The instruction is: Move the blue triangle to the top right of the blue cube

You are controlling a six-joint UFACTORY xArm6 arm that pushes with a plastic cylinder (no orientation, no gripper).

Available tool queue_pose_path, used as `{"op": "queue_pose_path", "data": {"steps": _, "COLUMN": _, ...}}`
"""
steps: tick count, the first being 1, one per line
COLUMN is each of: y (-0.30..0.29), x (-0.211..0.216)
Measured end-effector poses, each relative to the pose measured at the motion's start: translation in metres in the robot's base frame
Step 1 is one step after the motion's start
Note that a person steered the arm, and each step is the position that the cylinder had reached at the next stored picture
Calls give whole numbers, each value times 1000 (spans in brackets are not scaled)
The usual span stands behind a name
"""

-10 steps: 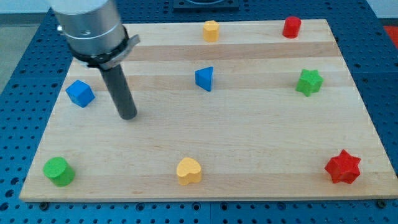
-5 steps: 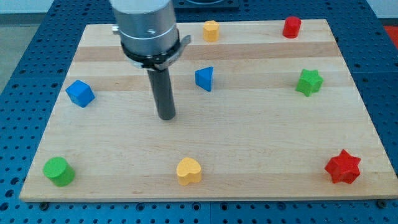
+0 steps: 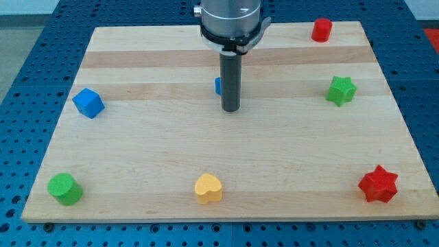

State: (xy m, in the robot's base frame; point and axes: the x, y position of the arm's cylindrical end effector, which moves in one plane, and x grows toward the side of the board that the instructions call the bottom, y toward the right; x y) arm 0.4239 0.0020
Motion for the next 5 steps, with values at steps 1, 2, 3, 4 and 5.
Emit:
{"op": "queue_pose_path", "data": {"steps": 1, "y": 0, "x": -7}}
{"op": "queue_pose_path", "data": {"steps": 2, "y": -6, "x": -23}}
{"op": "queue_pose_path", "data": {"steps": 3, "y": -8, "x": -25}}
{"op": "queue_pose_path", "data": {"steps": 4, "y": -8, "x": -26}}
{"op": "queue_pose_path", "data": {"steps": 5, "y": -8, "x": -27}}
